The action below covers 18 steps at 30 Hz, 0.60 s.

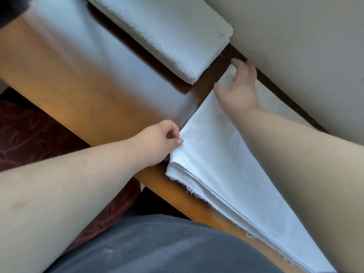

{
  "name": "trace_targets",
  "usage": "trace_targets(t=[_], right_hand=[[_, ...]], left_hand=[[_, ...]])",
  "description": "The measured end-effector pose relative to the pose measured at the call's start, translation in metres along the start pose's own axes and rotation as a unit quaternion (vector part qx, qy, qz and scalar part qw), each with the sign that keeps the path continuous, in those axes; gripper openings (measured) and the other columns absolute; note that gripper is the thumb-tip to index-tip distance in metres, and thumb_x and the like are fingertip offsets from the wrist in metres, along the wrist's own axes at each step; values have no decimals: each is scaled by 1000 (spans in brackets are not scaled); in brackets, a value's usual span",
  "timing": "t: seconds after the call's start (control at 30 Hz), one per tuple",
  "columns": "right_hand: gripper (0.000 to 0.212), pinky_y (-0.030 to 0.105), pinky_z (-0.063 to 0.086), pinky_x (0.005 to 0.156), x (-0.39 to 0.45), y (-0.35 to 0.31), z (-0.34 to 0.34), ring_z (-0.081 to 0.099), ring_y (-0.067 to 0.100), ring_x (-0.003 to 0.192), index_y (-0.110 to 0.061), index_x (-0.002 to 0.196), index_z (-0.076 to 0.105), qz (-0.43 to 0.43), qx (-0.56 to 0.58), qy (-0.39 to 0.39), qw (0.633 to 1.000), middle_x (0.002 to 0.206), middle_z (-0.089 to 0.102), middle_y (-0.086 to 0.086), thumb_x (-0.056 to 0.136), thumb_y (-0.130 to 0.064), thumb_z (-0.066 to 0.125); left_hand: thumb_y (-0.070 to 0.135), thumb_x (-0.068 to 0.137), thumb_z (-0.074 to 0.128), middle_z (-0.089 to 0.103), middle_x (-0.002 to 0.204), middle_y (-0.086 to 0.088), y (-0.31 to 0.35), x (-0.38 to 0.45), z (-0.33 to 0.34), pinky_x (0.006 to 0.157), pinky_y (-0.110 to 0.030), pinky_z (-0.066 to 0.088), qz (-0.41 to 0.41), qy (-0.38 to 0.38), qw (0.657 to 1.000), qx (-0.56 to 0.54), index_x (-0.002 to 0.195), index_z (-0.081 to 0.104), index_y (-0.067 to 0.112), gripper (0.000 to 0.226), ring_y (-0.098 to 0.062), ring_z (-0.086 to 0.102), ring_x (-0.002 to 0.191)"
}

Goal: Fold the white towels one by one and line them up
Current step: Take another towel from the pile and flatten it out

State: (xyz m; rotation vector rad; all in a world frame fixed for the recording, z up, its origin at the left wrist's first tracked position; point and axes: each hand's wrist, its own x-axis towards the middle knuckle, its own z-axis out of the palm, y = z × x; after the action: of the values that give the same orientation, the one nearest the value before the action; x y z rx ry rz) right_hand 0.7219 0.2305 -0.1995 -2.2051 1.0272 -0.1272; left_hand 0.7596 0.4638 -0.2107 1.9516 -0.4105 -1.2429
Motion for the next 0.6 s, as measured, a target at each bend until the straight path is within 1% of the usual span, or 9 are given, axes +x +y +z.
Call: trace_targets(t=[0.03,0.07,0.1,0.17,0.2,0.27,0.33,0.47,0.6], right_hand=[[62,19,31,106,-18,-4,3,35,15,139,-25,144,42,-38,-9,-1,999,160,21,6,85,-29,62],[53,21,34,106,-37,-8,4,40,15,134,-23,136,50,-80,-21,7,997,150,37,5,86,-32,63],[41,27,42,101,-57,-13,5,51,15,120,-24,123,57,-119,-35,15,992,130,54,0,85,-37,63],[32,32,50,74,-101,-21,8,56,9,84,-33,99,55,-153,-84,-47,984,89,56,-17,80,-58,60],[39,30,47,66,-122,-25,10,53,7,77,-36,94,50,-150,-113,-106,976,82,51,-18,75,-68,59],[55,31,46,67,-156,-26,19,52,11,81,-33,97,47,-142,-195,-215,946,88,51,-16,66,-76,63],[55,35,45,71,-172,-23,28,53,20,88,-26,105,46,-141,-260,-260,919,99,54,-6,73,-64,69],[20,35,41,65,-169,-20,34,57,28,85,-21,109,48,-106,-252,-241,931,98,59,2,91,-27,54],[22,36,49,73,-169,-22,34,55,26,87,-25,105,59,-47,-166,-266,948,97,61,0,86,-23,48]], left_hand=[[30,90,65,64,82,1,2,1,-3,67,-36,60,0,-2,1000,0,84,55,30,12,-20,67,67],[28,91,65,65,84,0,4,1,-6,68,-37,60,-4,-8,1000,1,88,55,29,10,-20,68,71],[28,91,65,66,87,0,7,1,-8,67,-35,60,-15,-14,1000,-5,95,54,27,11,-20,69,73],[27,95,59,67,93,-3,13,0,-11,59,-29,58,-71,-36,996,-36,108,50,24,17,-17,69,73],[27,97,54,68,93,-4,17,-2,-12,56,-27,56,-102,-52,992,-46,111,51,23,15,-16,69,71],[27,100,45,68,89,-4,24,-6,-12,54,-25,54,-144,-89,985,-39,109,58,19,18,-14,68,66],[25,98,46,68,86,-3,29,-11,-11,54,-23,53,-173,-115,978,-28,104,64,16,22,-13,69,66],[17,95,39,70,91,-2,32,-19,-10,62,-26,55,-188,-113,975,21,106,64,21,28,-14,71,78],[14,98,35,71,88,-3,39,-15,-7,65,-26,57,-193,-87,976,41,107,64,20,31,-16,68,75]])
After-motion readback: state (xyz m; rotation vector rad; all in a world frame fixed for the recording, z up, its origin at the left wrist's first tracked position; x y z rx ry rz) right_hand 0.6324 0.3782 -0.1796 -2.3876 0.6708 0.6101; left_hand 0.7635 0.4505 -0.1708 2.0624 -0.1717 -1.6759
